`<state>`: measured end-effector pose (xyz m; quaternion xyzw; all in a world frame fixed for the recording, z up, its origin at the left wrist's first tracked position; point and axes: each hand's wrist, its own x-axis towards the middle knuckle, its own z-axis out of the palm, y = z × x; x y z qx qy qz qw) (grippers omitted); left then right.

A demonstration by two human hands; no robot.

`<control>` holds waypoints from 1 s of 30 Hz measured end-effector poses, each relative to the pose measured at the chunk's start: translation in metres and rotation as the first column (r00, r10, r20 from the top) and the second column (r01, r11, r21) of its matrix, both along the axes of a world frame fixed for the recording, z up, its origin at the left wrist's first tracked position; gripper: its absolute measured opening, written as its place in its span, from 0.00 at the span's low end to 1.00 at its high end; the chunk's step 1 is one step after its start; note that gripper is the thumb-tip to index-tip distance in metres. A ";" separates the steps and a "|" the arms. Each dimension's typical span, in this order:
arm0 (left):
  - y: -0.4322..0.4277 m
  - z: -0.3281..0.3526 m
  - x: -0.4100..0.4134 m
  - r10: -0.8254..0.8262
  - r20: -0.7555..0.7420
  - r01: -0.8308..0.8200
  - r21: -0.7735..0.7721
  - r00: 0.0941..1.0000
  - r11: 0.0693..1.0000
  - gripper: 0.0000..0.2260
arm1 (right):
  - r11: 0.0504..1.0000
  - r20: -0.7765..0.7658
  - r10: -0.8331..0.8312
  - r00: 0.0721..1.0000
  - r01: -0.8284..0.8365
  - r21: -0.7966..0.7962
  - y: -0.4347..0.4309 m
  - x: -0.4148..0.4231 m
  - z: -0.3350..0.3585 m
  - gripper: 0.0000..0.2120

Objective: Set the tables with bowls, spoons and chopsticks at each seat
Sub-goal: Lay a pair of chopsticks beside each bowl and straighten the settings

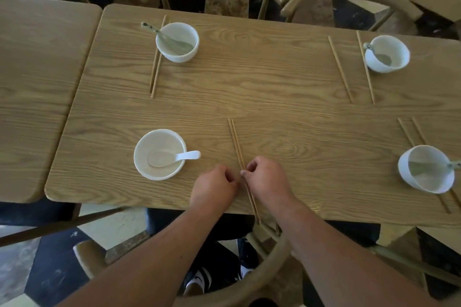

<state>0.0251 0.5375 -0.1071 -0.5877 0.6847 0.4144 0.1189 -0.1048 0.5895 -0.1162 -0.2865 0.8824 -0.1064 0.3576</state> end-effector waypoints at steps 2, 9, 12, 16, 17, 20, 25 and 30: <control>0.000 -0.001 -0.002 -0.004 0.002 0.004 -0.012 1.000 1.000 0.10 | 1.000 0.047 -0.022 0.999 0.021 0.016 0.002 -0.007 0.001 0.11; 0.004 -0.002 -0.005 -0.045 0.001 0.045 -0.064 0.999 0.997 0.13 | 0.998 0.141 -0.062 0.988 0.063 -0.001 0.002 -0.006 -0.006 0.11; 0.002 -0.002 -0.006 -0.035 -0.003 0.035 -0.050 0.999 0.998 0.12 | 0.999 0.140 -0.049 0.989 0.051 -0.010 0.003 -0.007 -0.009 0.11; -0.001 -0.001 -0.007 -0.024 -0.003 0.024 -0.016 1.000 1.000 0.13 | 1.000 0.141 -0.025 0.990 0.027 -0.013 0.006 -0.009 -0.003 0.10; -0.001 -0.001 -0.007 -0.021 -0.003 0.021 -0.011 1.000 1.000 0.13 | 1.000 0.128 -0.008 0.992 0.010 -0.012 0.007 -0.010 -0.001 0.10; -0.003 0.000 -0.008 -0.028 -0.001 0.028 0.000 1.000 1.000 0.13 | 1.000 0.095 0.011 0.995 -0.008 -0.030 0.010 -0.009 0.001 0.08; -0.004 0.000 -0.008 -0.031 -0.011 0.031 -0.004 0.999 1.000 0.13 | 0.998 0.080 0.025 0.996 -0.021 -0.053 0.011 -0.006 0.004 0.06; 0.000 0.000 -0.003 -0.082 -0.014 0.081 -0.054 0.997 0.995 0.15 | 0.988 -0.037 0.154 0.987 -0.154 0.010 0.009 -0.015 0.010 0.04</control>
